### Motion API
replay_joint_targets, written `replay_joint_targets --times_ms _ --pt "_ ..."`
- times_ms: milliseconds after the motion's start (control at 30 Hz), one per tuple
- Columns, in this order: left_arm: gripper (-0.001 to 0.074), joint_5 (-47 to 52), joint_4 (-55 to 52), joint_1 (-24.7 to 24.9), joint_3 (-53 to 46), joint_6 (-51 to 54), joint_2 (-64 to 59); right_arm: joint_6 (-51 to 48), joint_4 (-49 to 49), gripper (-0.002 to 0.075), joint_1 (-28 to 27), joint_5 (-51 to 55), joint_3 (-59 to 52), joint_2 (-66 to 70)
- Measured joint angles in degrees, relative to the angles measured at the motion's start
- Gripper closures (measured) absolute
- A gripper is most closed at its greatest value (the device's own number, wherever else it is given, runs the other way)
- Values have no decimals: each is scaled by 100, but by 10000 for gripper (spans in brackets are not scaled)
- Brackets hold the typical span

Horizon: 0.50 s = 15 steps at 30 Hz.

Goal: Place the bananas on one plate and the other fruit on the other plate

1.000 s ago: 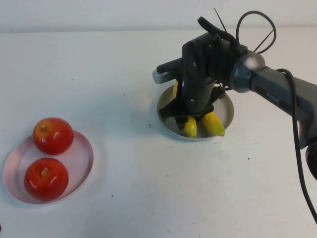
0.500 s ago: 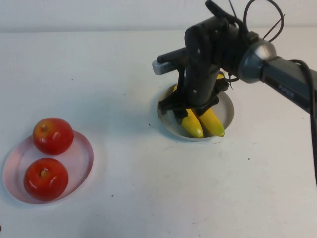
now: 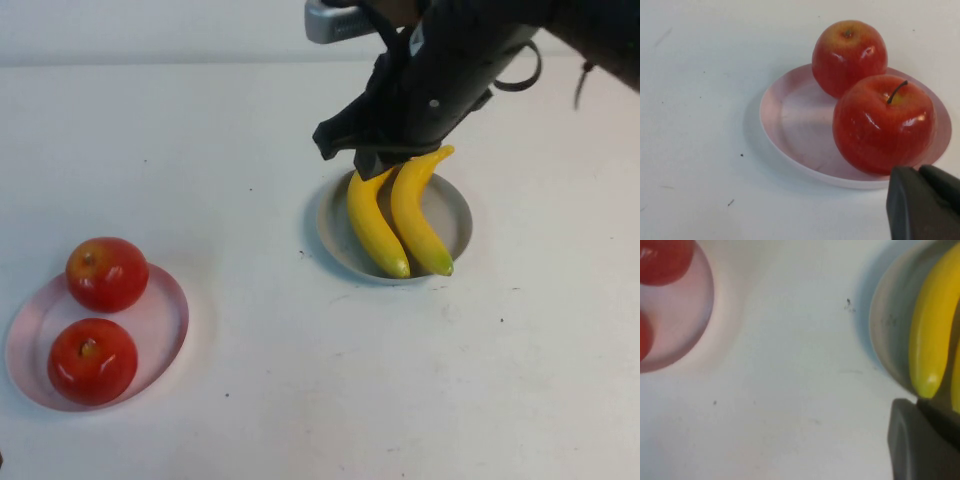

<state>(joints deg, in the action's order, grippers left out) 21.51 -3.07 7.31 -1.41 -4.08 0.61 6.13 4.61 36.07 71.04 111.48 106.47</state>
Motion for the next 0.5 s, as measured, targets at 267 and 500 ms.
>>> replay_joint_targets --times_ms 267,500 --pt "737 0 0 0 0 0 0 0 197 740 0 38 -2115 -1691" --pt "737 0 0 0 0 0 0 -2 248 741 -11 58 -2746 -2304"
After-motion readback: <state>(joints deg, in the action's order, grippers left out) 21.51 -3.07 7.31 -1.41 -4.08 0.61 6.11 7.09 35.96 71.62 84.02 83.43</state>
